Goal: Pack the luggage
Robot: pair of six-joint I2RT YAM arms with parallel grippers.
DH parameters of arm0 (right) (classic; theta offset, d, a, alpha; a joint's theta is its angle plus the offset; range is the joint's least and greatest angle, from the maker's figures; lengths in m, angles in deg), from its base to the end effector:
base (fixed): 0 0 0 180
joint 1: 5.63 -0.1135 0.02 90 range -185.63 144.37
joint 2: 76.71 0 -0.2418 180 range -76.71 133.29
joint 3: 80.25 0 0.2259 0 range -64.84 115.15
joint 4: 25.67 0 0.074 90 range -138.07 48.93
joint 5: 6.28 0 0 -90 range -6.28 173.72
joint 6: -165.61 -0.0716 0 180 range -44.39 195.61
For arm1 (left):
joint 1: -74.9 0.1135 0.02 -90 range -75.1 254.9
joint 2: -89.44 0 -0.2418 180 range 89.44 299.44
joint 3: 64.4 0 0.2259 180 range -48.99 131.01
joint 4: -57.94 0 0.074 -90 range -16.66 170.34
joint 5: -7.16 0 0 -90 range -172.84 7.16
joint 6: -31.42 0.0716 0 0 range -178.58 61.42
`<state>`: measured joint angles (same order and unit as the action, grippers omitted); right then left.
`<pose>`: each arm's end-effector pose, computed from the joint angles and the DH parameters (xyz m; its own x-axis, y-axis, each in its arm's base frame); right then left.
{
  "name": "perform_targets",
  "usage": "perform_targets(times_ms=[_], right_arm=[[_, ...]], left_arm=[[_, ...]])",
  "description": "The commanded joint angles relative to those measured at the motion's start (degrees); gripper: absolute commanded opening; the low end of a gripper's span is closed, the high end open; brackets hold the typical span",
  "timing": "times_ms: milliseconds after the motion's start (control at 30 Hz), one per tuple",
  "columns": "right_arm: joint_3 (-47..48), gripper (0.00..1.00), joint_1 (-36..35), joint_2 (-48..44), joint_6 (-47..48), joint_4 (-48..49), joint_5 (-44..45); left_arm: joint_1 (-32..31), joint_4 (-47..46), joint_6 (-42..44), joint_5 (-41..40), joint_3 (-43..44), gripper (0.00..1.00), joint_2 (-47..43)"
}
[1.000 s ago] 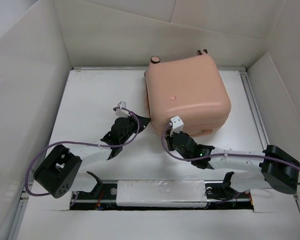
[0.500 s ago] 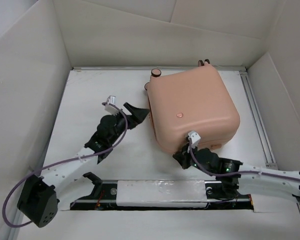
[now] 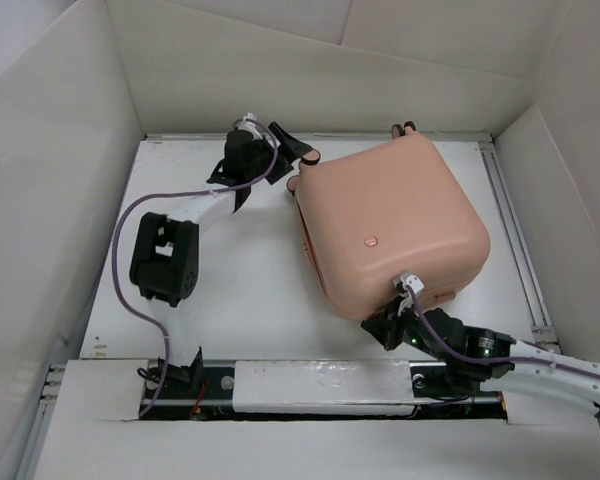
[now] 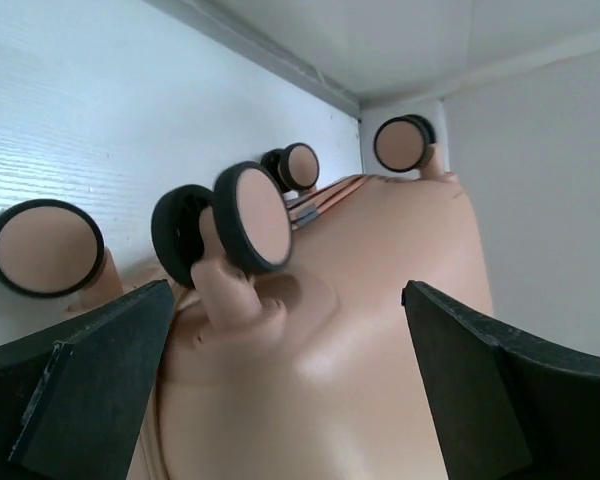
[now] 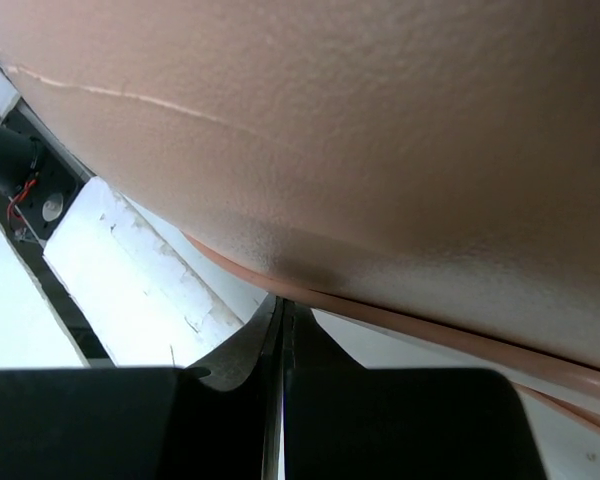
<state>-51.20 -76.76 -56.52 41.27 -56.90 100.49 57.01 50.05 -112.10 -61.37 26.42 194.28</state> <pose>0.0674 0.1334 0.1775 -0.5640 0.0197 -0.8255 -0.6074 0.6673 0.4310 0.4116 -0.1604 0.2775 -0.5687 -0.6027 -0.5597 0.2942 0.4864 -0.8227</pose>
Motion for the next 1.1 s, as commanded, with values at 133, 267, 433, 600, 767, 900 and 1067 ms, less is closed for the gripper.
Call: perform_targets(times_ms=[133, 267, 433, 600, 767, 900, 1067], right_arm=[[2.8, 0.0, -1.4, 2.0, -2.5, 4.0, -4.0], [1.6, 0.0, -1.4, 3.1, -2.5, 6.1, -5.3], [1.6, 0.0, -1.4, 4.8, -2.5, 7.2, -5.3], [1.6, 0.0, -1.4, 4.8, -3.0, 6.4, -4.3], [1.6, 0.0, -1.4, 0.7, -4.1, 3.4, -1.5], [3.2, 0.0, -1.4, -1.6, -2.9, 2.8, 1.3], [8.8, 0.0, -0.7, 4.0, 2.9, 3.9, 3.6]], left_arm=[[-0.1, 3.2, -1.0, 7.0, 13.1, 1.0, 10.8], [-0.7, 1.1, -2.3, 8.7, 18.6, 1.0, 14.6], [-1.4, -6.5, -6.4, 10.0, 19.4, 0.66, 18.5], [-1.4, -13.9, -11.8, 11.9, 18.2, 0.04, 19.8], [1.4, -22.5, -12.4, 9.2, 7.3, 0.0, 12.3], [6.6, -25.5, -13.8, 10.7, 1.6, 0.0, 3.7], [10.3, -25.5, -13.8, 10.7, -5.5, 0.0, -5.9]])
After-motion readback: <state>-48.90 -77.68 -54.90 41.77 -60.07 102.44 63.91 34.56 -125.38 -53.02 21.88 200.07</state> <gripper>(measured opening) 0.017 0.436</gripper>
